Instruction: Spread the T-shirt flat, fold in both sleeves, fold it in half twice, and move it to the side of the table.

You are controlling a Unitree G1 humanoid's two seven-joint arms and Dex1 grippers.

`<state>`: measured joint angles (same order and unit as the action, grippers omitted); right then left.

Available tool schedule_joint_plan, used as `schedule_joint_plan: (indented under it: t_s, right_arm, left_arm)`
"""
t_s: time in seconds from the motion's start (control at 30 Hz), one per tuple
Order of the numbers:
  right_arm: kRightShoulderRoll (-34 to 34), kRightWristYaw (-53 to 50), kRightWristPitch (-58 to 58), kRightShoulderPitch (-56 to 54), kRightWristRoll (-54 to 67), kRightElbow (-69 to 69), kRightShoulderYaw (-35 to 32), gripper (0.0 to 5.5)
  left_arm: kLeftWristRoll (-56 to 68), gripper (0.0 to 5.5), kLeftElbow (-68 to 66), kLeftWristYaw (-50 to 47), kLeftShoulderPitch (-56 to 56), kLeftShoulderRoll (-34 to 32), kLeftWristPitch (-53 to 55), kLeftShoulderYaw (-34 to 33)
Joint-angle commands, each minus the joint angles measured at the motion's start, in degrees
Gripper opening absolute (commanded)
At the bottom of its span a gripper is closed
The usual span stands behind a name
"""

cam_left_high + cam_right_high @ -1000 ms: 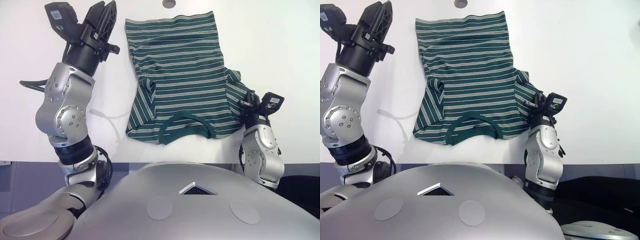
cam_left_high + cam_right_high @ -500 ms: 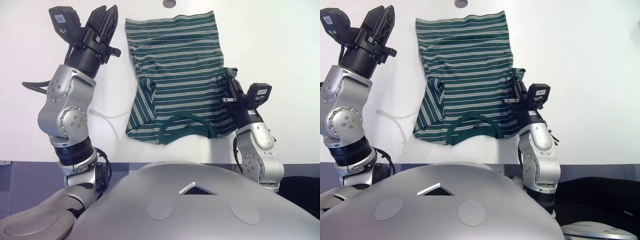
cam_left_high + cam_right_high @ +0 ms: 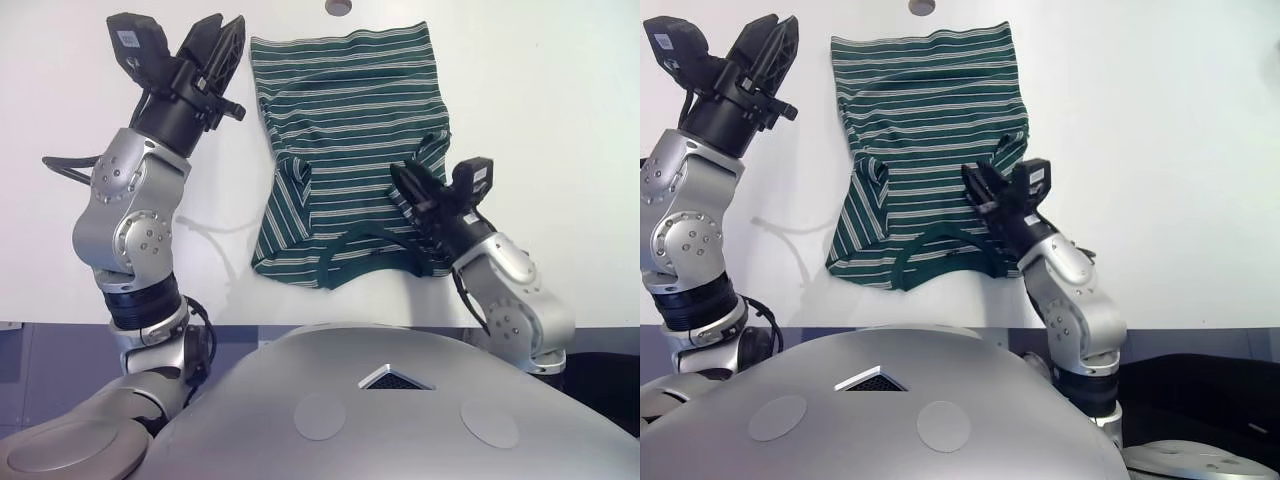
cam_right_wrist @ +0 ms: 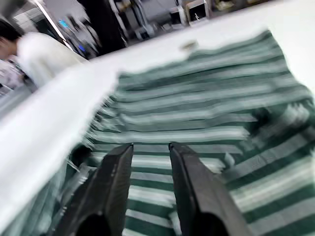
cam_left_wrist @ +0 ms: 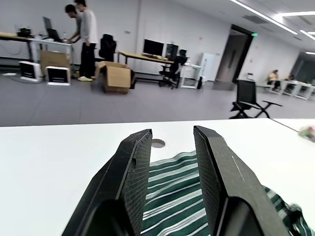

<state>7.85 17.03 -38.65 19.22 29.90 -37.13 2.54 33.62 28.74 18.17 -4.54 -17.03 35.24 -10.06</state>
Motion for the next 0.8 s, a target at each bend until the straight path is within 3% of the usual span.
schedule_joint_plan:
  t_s: [0.03, 0.1, 0.17, 0.2, 0.27, 0.33, 0.47, 0.6, 0.8]
  right_arm:
    - [9.5, 6.1, 4.5, -5.4, -3.7, -0.9, -1.4, 1.78]
    - [21.5, 13.6, 22.8, -3.0, -18.1, 2.6, 0.4, 1.78]
    - [30.0, 19.0, 41.4, 2.2, -26.9, 8.7, -2.2, 2.14]
    - [32.4, 20.1, 48.4, 4.3, -29.0, 11.9, -4.0, 2.4]
    - [38.3, 20.8, 64.7, 8.1, -33.9, 20.5, -6.7, 2.41]
    - [43.8, 20.4, 79.7, 10.0, -37.5, 30.3, -8.7, 2.41]
    - [49.2, 18.8, 94.4, 11.4, -40.7, 42.5, -9.5, 2.41]
    - [51.7, 17.1, 102.0, 10.5, -42.5, 51.8, -8.6, 2.41]
    - [48.9, 14.6, 106.5, 9.2, -46.2, 54.3, -5.3, 2.41]
  left_arm:
    - [-9.7, 1.99, -4.0, 12.2, -0.9, -12.2, -10.2, 4.7]
    - [-26.1, 2.36, -12.2, 24.4, 3.5, -24.9, -41.5, 9.6]
    - [-32.1, 2.69, -19.9, 32.5, 8.2, -32.7, -65.9, 9.4]
    - [-33.2, 2.93, -22.7, 33.8, 9.8, -34.8, -73.4, 9.1]
    - [-36.4, 3.36, -26.5, 35.1, 14.6, -38.9, -85.8, 10.7]
    - [-40.5, 3.36, -29.6, 34.2, 20.2, -40.8, -94.8, 11.4]
    - [-49.7, 3.36, -32.4, 30.5, 24.3, -39.9, -101.8, 11.1]
    - [-63.7, 3.36, -31.6, 27.4, 25.7, -39.1, -98.1, 10.9]
    - [-72.8, 3.36, -30.0, 23.2, 24.9, -37.7, -93.0, 13.2]
